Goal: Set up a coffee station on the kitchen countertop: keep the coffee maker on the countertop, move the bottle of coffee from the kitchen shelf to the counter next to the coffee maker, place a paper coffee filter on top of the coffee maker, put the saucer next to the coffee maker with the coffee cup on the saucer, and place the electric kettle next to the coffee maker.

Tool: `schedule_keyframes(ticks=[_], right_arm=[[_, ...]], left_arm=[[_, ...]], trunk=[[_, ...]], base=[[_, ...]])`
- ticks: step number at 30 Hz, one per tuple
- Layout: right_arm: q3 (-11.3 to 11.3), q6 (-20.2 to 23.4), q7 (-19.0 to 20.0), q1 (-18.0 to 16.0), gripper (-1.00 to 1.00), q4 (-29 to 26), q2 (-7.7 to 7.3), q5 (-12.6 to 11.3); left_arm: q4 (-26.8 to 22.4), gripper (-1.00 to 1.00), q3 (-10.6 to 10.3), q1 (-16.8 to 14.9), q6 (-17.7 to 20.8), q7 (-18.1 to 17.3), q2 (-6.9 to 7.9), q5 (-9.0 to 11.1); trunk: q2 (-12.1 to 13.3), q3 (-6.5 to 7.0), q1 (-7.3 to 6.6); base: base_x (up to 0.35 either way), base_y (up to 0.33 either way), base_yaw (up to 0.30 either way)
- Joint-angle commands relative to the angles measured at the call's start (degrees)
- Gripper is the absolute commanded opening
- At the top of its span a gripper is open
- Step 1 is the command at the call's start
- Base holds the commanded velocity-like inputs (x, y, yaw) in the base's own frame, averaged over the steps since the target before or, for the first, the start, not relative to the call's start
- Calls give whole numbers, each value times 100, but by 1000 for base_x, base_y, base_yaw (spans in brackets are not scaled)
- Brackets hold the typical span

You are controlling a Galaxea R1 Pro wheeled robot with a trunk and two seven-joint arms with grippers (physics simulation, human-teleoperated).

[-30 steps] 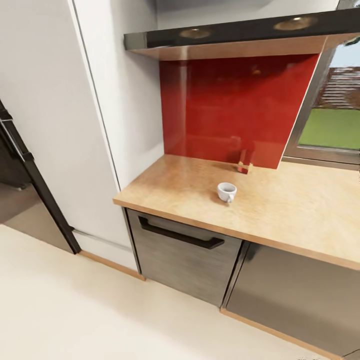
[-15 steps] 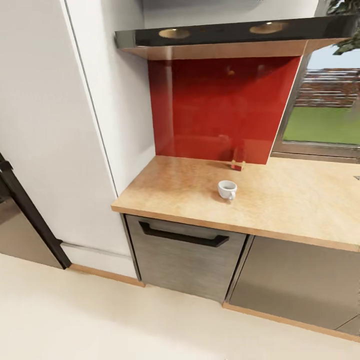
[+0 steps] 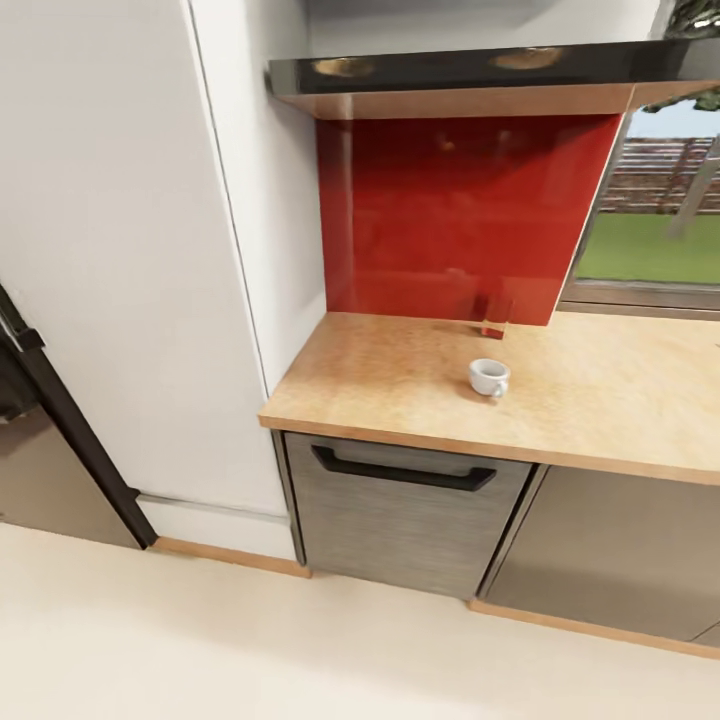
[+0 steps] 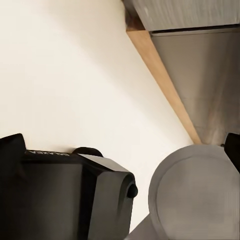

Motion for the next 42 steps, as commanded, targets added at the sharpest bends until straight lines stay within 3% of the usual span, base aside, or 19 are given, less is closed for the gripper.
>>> schedule_keyframes(ticks=[1, 11, 14, 18, 19, 24, 35, 39, 42], right_arm=[[14, -10, 32, -5, 100, 8, -2, -30], [19, -6, 32, -8, 100, -30, 2, -44], [22, 39, 95, -34, 100, -194, 42, -51], [26, 353, 494, -53, 100, -769, 115, -55], [30, 575, 776, -57, 100, -1085, 142, -55], [20, 1288, 1448, -52, 100, -2296, 181, -55], [15, 2954, 1853, -6, 100, -4787, 208, -80], [1, 4213, 1968, -2, 100, -6488, 206, -94], [-16, 4766, 1977, -6, 100, -7024, 201, -93]], left_arm=[[-1, 100, -48, -2, 26, -14, 1, 53], [-1, 100, -41, -2, 33, -6, 5, 53], [-1, 100, -40, -2, 33, 0, 7, 53], [-1, 100, -34, -2, 34, 2, 9, 53], [-1, 100, -33, -2, 34, 3, 9, 53], [-1, 100, -31, -2, 34, 4, 19, 54], [-1, 100, -31, -2, 34, 17, 35, 59], [-1, 100, -31, -2, 38, 490, 36, 57], [-1, 100, -31, -2, 41, 597, 36, 56]], trunk=[[-3, -5, 0], [-3, -5, 0], [-3, -5, 0], [-3, -5, 0], [-3, -5, 0], [-3, -5, 0], [-3, -5, 0], [-3, -5, 0], [-3, -5, 0]], base=[[0, 342, -3], [0, 131, -1], [0, 5, 0], [0, 2, 0], [0, 0, 0], [0, 0, 0], [0, 0, 0], [0, 0, 0], [0, 0, 0]])
